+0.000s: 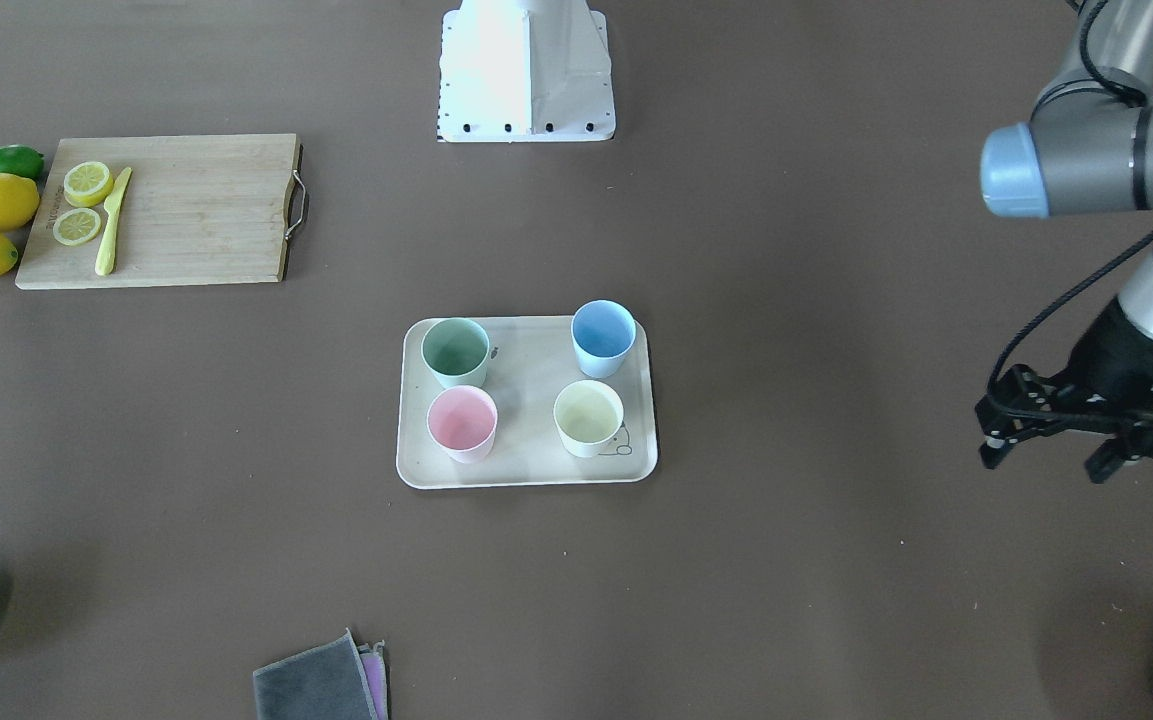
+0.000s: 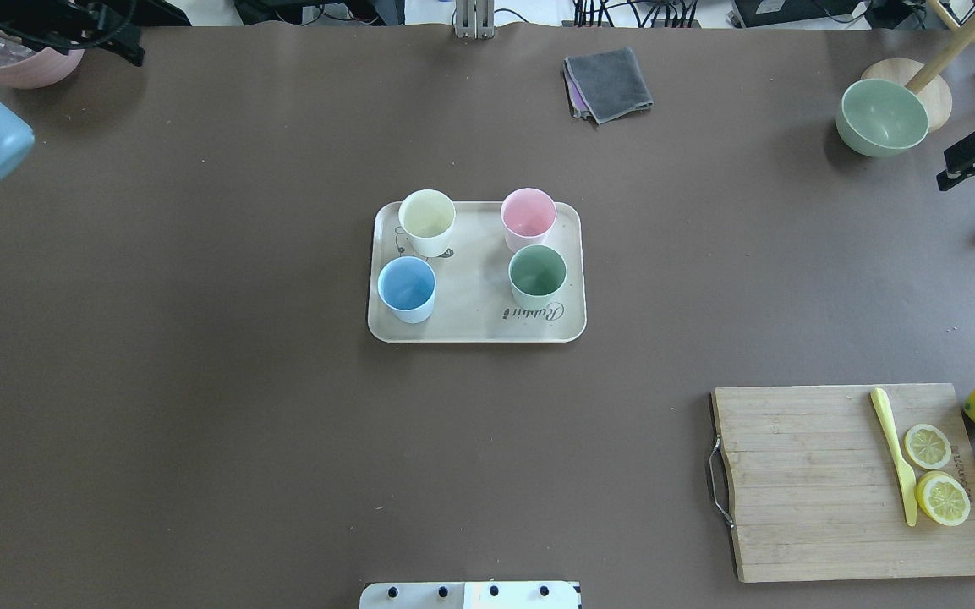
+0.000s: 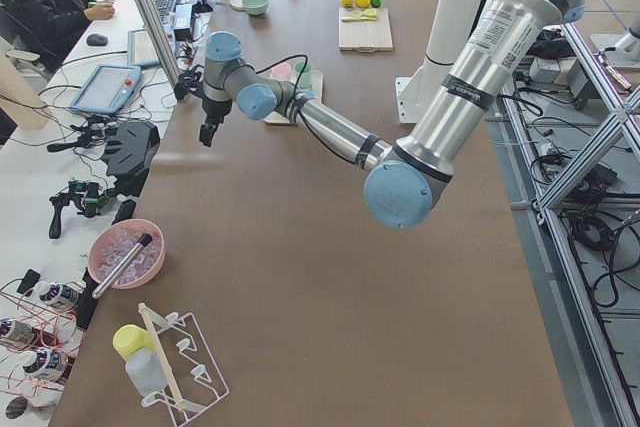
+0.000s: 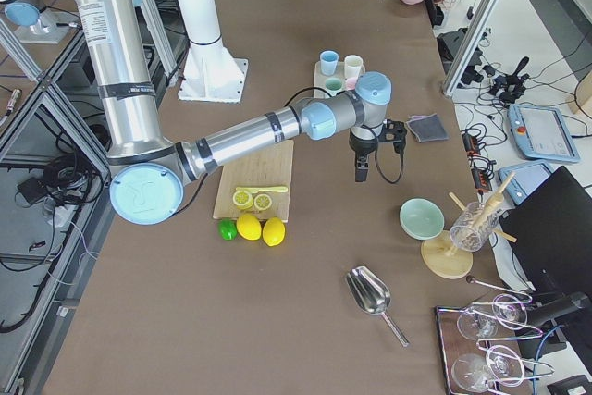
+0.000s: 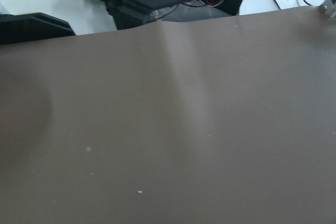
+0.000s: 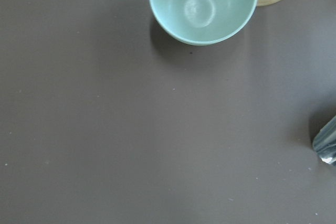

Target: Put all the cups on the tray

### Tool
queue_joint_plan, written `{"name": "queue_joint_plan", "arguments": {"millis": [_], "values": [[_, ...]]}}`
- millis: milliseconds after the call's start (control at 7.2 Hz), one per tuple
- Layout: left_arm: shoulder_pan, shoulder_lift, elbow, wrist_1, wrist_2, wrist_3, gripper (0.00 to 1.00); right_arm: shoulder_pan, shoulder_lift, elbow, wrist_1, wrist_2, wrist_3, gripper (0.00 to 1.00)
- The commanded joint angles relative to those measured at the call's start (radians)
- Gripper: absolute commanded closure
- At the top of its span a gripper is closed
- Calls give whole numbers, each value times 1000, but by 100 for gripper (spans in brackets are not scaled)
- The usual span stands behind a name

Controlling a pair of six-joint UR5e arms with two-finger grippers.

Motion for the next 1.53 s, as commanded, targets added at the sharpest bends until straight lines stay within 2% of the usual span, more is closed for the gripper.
{"name": "queue_joint_plan", "arguments": {"millis": [0,139,278,417,694,972,1389], "values": [[-141,133,-9,-30,-67,139,2,103,-56,-31,70,-11,-17,0],[-172,199,-8,-78,-68,146,2,123,-60,-80,107,-11,-67,0],[-223,232,-8,-69,-76,194,2,160,-59,-109,104,0,-171,0],[-273,279,1,-45,-141,300,2,196,-63,-125,92,4,-266,0],[-341,424,-11,-32,-197,477,2,226,-108,-142,93,27,-281,0],[-359,514,-22,-41,-226,481,2,229,-126,-151,92,30,-281,0],[-358,499,-35,-32,-214,470,2,229,-122,-148,71,55,-279,0]]}}
